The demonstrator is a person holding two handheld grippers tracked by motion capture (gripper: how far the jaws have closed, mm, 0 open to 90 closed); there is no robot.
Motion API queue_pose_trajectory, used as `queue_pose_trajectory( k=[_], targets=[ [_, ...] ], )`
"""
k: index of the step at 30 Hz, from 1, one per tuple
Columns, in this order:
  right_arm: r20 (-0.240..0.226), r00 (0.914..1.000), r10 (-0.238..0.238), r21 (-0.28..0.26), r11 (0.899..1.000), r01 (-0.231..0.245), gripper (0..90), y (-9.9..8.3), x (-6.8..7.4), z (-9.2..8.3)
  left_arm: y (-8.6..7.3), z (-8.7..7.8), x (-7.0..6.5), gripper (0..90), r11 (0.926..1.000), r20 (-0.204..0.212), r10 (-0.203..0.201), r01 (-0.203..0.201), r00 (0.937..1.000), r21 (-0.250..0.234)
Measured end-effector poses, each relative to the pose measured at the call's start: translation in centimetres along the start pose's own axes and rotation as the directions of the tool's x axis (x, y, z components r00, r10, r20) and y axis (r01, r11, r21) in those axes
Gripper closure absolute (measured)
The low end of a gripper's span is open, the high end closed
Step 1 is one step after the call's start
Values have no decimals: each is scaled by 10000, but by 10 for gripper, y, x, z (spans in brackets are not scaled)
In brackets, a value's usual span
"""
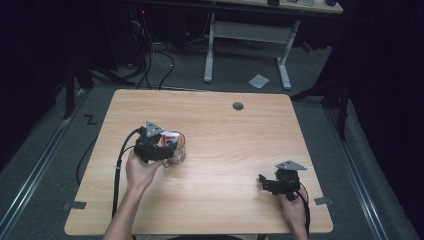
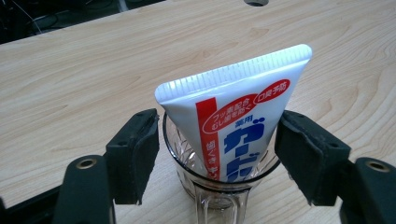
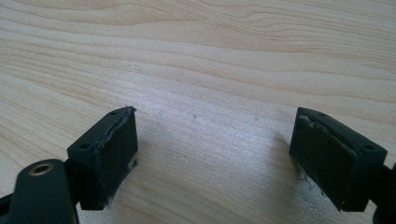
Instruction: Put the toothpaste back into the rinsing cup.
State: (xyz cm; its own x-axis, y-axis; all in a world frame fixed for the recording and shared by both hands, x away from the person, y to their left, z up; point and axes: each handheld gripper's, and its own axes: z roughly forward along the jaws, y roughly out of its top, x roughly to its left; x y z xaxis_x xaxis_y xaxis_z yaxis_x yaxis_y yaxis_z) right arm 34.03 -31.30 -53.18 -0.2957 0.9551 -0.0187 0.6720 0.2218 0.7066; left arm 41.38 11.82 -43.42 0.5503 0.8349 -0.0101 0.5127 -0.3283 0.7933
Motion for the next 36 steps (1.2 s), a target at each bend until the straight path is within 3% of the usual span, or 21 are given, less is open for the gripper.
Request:
queue_pose_trajectory(
  k=[15, 28, 36],
  targets=[
    [0, 10000, -1, -2, 10000, 1, 150, 0, 0, 0, -4, -24, 13, 309, 9974, -8, -415, 414, 9991, -583],
    [2, 10000, 2, -2, 10000, -2, 150, 0, 0, 0, -6, -33, 18, 318, 9969, -193, -400, 385, 9990, -688],
    [1, 10000, 4, -2, 10000, -4, 150, 0, 0, 0, -9, -40, 23, 322, 9948, -272, -620, 596, 9977, -824]
  ],
)
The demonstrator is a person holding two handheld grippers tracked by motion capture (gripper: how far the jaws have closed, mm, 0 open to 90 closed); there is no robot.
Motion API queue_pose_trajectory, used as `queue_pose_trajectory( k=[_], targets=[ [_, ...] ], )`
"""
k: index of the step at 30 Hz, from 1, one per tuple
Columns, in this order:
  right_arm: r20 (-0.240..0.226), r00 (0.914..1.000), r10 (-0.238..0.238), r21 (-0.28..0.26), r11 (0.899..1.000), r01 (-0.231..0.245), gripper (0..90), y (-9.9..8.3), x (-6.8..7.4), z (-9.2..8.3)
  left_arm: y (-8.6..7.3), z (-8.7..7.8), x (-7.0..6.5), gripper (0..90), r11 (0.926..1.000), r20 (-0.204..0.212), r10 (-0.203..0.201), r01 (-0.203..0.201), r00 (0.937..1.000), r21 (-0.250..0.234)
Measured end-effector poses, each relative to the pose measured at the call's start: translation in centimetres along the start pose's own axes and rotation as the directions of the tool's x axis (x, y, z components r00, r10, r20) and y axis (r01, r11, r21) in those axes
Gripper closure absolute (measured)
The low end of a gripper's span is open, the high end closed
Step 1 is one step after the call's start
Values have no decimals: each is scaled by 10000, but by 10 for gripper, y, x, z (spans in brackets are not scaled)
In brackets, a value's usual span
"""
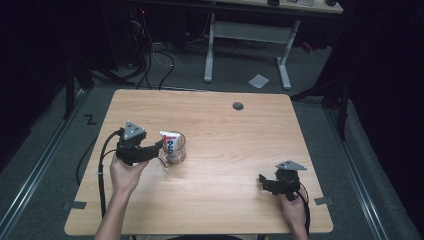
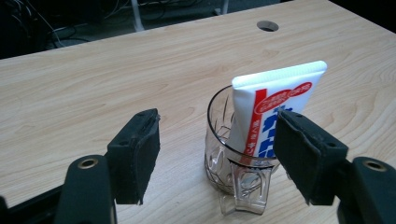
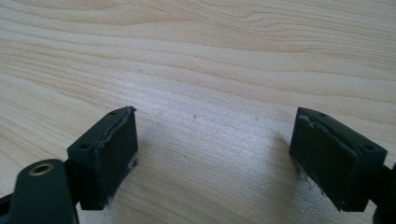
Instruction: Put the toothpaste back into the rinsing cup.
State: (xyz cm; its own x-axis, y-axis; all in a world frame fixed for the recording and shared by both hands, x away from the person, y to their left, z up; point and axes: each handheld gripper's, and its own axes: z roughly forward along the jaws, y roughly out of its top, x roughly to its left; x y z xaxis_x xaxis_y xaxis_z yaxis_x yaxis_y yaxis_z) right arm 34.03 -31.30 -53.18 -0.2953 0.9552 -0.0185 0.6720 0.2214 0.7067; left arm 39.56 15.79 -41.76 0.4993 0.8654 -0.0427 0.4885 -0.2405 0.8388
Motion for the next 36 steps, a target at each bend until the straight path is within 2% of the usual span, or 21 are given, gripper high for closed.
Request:
queue_pose_trajectory(
  k=[20, 36],
  targets=[
    [0, 10000, -3, -1, 10000, 3, 150, 0, 0, 0, -7, -22, 20, 326, 9983, -425, -481, 467, 9979, -337],
    [2, 10000, -1, 2, 10000, 1, 150, 0, 0, 0, -13, -33, 33, 327, 9963, -684, -762, 732, 9947, -458]
  ],
)
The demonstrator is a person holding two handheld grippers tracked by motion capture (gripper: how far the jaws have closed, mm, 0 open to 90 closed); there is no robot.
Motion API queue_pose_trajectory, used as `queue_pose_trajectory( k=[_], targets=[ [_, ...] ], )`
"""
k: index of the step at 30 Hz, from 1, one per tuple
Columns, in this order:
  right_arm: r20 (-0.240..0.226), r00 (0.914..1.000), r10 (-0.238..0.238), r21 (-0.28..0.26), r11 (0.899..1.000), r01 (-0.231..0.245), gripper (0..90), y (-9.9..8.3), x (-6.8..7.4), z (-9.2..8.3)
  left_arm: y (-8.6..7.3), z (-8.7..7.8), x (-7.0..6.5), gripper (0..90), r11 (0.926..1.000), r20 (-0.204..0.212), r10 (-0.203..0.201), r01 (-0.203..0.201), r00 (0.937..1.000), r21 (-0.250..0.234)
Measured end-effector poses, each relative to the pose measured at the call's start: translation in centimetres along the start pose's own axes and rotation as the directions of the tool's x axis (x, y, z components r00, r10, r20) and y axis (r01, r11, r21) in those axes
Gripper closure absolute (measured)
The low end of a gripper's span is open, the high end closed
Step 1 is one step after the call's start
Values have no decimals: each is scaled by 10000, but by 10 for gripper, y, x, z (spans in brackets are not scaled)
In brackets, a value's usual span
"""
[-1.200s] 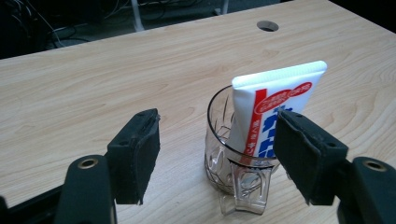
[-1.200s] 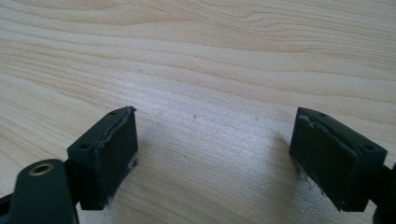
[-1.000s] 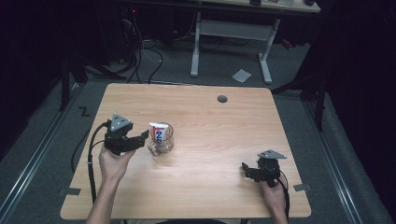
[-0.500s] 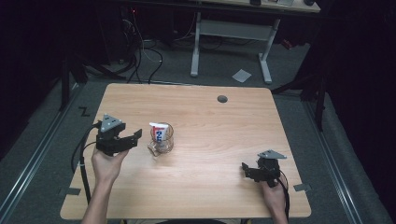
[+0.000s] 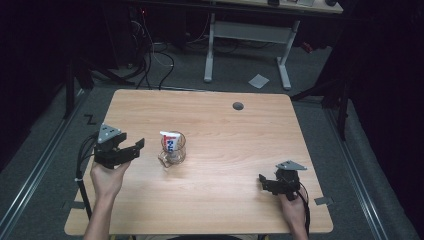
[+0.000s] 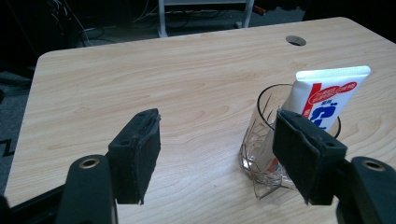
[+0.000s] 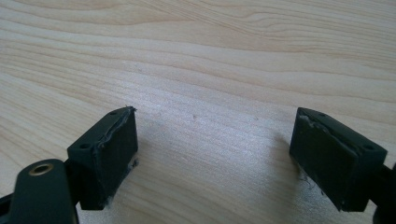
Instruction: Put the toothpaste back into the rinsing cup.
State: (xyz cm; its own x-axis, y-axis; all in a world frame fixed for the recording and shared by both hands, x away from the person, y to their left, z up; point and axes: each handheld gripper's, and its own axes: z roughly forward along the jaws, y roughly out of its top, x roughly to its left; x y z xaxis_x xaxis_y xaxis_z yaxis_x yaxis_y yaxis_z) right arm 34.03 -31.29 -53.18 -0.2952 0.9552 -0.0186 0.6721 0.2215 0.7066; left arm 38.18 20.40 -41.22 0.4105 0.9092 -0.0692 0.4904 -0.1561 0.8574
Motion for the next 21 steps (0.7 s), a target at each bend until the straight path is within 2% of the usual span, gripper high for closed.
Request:
queue_pose_trajectory(
  k=[15, 21],
  targets=[
    [-1, 10000, 0, -2, 10000, 0, 150, 0, 0, 0, -9, -5, 13, 327, 9997, -298, -233, 236, 9993, 98],
    [1, 10000, -3, 1, 10000, 3, 150, 0, 0, 0, -15, -7, 19, 327, 9988, -417, -470, 475, 9980, 111]
  ],
)
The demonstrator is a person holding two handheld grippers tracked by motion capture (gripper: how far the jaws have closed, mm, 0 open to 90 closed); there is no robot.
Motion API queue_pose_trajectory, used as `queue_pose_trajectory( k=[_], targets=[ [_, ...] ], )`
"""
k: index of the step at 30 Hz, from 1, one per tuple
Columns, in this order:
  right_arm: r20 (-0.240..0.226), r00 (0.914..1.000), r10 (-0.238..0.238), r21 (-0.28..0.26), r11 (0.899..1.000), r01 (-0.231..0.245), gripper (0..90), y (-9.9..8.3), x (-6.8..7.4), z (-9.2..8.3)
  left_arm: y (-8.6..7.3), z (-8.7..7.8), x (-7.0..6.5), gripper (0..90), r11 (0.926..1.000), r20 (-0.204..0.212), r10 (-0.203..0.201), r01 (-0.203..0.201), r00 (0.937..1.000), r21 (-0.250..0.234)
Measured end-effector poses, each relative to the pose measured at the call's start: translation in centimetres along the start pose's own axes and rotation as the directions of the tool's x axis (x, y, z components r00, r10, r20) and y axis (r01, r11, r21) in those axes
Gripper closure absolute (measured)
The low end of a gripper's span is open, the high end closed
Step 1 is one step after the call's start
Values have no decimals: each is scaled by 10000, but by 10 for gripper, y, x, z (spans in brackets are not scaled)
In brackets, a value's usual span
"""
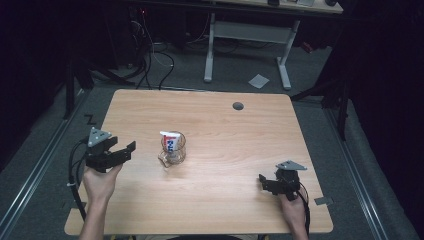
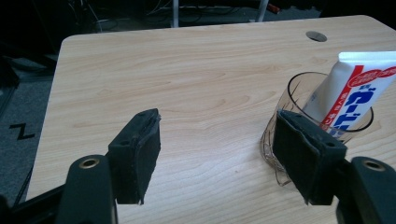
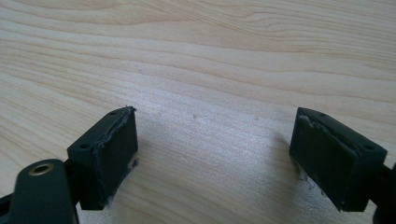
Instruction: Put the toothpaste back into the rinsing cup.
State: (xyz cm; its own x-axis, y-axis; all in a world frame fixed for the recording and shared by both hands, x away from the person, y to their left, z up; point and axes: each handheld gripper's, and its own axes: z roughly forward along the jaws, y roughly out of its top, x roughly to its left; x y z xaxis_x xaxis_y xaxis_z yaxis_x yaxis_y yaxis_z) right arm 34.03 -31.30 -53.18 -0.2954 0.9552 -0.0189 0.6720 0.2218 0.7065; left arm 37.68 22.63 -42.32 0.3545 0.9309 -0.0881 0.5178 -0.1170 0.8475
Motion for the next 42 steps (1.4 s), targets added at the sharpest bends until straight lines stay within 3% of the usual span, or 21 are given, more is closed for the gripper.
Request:
queue_pose_trajectory(
  k=[5, 23, 35, 42],
  targets=[
    [-1, 10000, -1, -1, 10000, 1, 150, 0, 0, 0, -4, 0, 4, 326, 10000, -267, 23, -22, 9996, 45],
    [0, 10000, 0, 1, 10000, 0, 150, 0, 0, 0, -24, 8, 14, 324, 9986, -510, -262, 285, 9984, 444],
    [-1, 10000, 15, 5, 10000, -15, 150, 0, 0, 0, -40, 17, 16, 324, 9955, -429, -537, 568, 9976, 754],
    [-1, 10000, 16, 3, 10000, -16, 150, 0, 0, 0, -51, 21, 12, 322, 9934, -416, -439, 481, 9982, 1046]
  ],
)
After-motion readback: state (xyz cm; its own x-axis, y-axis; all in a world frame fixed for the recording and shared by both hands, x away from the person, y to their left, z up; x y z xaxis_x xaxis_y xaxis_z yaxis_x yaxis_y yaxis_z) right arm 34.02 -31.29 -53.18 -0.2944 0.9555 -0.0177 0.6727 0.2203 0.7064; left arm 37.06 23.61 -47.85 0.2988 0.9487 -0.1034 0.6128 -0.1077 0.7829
